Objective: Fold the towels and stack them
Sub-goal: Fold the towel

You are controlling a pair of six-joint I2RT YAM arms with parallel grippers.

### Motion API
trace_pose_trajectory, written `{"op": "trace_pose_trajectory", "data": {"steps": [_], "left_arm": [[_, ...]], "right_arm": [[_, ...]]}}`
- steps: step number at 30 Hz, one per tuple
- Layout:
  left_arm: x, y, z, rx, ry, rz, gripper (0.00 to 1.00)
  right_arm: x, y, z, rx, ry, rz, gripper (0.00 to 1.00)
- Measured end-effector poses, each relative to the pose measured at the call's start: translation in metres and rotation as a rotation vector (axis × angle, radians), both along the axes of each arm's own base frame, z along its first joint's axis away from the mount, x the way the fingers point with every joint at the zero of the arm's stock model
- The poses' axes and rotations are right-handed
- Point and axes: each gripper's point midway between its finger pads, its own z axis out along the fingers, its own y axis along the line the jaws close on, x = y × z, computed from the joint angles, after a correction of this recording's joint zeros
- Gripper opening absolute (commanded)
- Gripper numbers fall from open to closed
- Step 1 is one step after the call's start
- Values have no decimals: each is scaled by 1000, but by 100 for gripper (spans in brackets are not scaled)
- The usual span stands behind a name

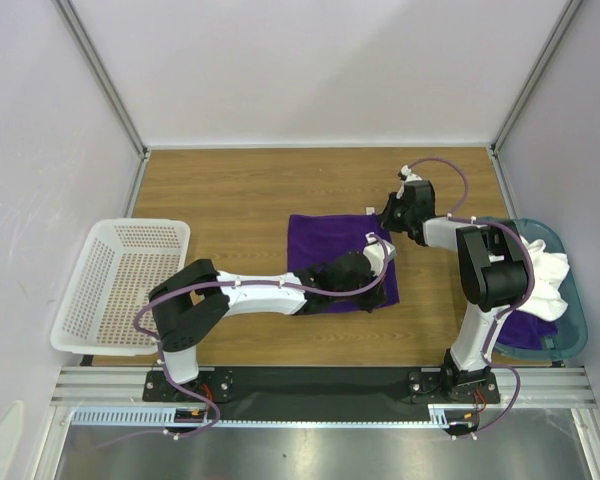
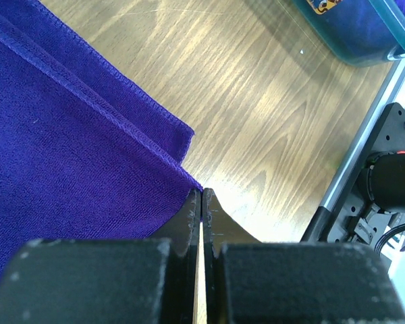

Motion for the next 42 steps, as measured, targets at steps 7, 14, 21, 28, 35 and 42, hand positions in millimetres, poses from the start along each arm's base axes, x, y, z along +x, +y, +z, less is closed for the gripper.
{"op": "trace_pose_trajectory", "data": {"steps": [7, 14, 21, 28, 35, 42], "left_arm": [[0, 0, 0, 1, 0, 1, 0], [0, 0, 0, 2, 0, 2, 0], [3, -8, 0, 2, 1, -1, 0], [2, -14, -5, 15, 1, -18, 1], [-1, -19, -7, 21, 9, -45, 8], [-2, -25, -3, 14, 8, -61, 6]], "right_arm": [[1, 0, 2, 9, -5, 0, 0], [2, -1, 5, 16, -11, 3, 0], [2, -10, 1, -8, 0, -20, 18], [6, -18, 4, -38, 3, -32, 35], [5, -19, 4, -48, 14, -28, 46], [5, -20, 6, -59, 27, -28, 45]]}}
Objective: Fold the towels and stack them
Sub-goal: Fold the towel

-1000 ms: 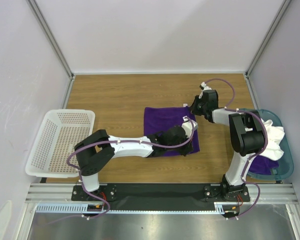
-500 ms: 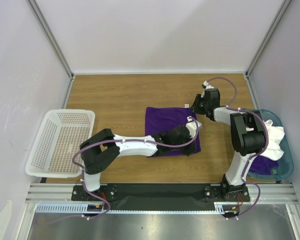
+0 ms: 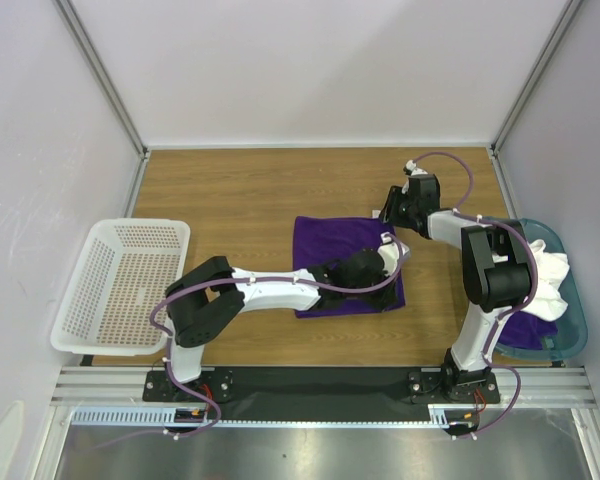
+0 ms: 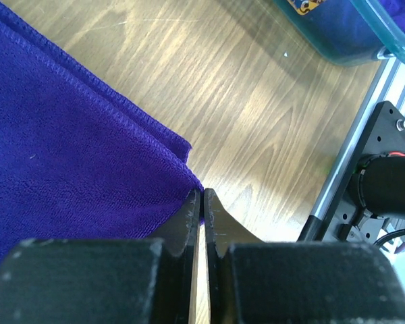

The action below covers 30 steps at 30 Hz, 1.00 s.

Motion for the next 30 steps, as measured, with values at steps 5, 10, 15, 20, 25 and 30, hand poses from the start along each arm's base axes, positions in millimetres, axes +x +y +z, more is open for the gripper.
{"op": "trace_pose_trajectory", "data": {"steps": [5, 10, 15, 20, 25, 30], "left_arm": [[-2, 0, -2, 4, 8, -9, 5], [-2, 0, -2, 4, 8, -9, 5], [-2, 0, -2, 4, 8, -9, 5], [-2, 0, -4, 7, 10, -10, 5], [-3, -1, -12, 20, 21, -15, 5], [-4, -1, -19, 31, 32, -21, 5]], "right_arm": [[2, 0, 1, 0, -1, -1, 39], [6, 1, -5, -2, 13, -1, 35], [4, -2, -9, -13, 29, -11, 36], [0, -5, -8, -9, 48, -36, 48], [-8, -11, 20, 43, 28, -94, 54], [-39, -27, 50, 102, -4, -179, 55]]}}
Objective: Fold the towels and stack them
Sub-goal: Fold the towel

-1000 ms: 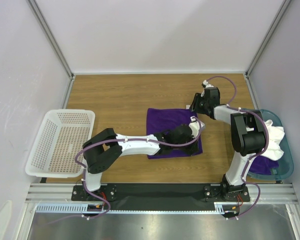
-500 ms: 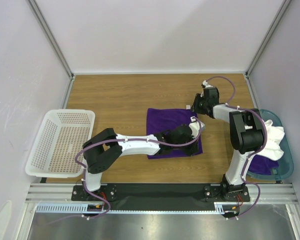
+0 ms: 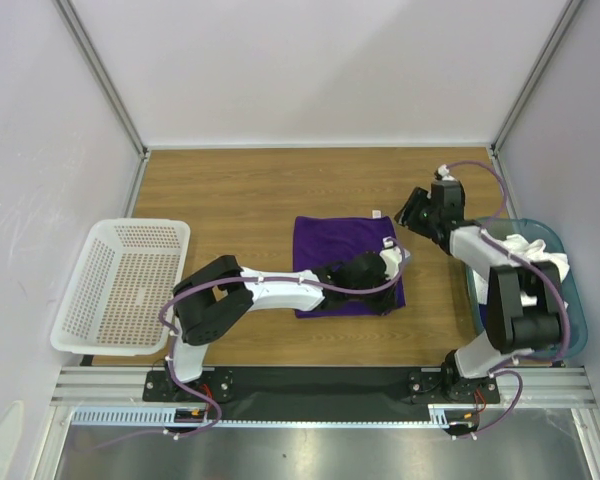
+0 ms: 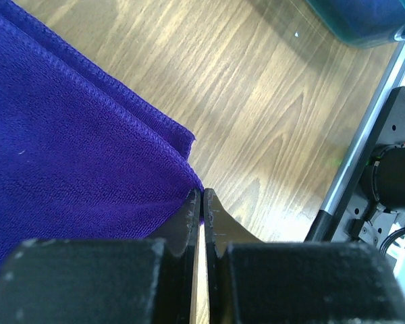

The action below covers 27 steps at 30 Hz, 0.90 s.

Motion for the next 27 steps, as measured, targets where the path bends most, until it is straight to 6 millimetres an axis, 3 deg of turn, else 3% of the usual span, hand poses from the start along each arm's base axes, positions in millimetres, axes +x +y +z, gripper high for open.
{"op": "trace_pose_trajectory", "data": {"steps": [9, 17, 22, 27], "left_arm": [[-2, -3, -4, -1, 12, -12, 5], [2, -11, -3, -10, 14, -8, 5], [2, -12, -8, -4, 20, -6, 5], [2, -12, -10, 3, 27, -3, 5]], "right_arm": [[-61, -16, -4, 25, 53, -92, 50], [-103, -17, -38, 42, 154, -106, 46], [-124, -13, -56, 57, 220, -103, 49], [-139, -7, -59, 94, 229, -100, 52]]}}
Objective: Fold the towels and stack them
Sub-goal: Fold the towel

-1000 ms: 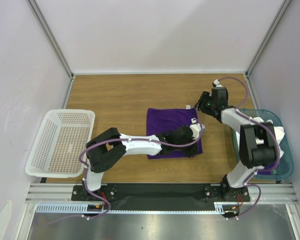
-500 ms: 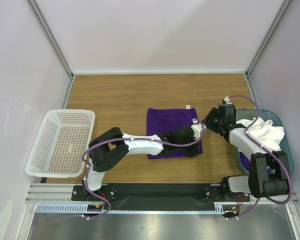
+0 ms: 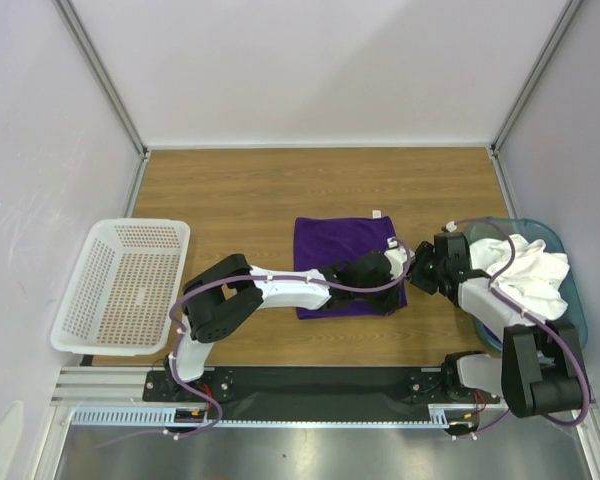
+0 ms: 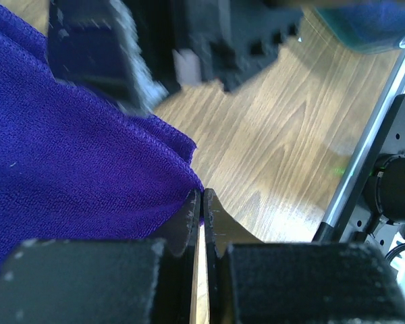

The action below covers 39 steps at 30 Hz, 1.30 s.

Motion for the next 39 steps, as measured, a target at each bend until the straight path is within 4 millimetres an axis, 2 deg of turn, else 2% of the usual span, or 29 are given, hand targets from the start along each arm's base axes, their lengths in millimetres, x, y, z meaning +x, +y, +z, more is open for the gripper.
{"op": "trace_pose_trajectory", "data": {"steps": [5, 14, 20, 39], "left_arm": [[0, 0, 0, 0, 2, 1, 5], [0, 0, 0, 0, 2, 2, 4], [0, 0, 0, -1, 4, 2, 4], [-6, 3, -3, 24, 37, -9, 4]], "right_arm": [[-13, 8, 4, 47, -20, -5, 54], [-29, 21, -3, 80, 10, 4, 55], [-34, 30, -5, 77, 24, 21, 55], [-42, 30, -6, 101, 3, -66, 56]]}}
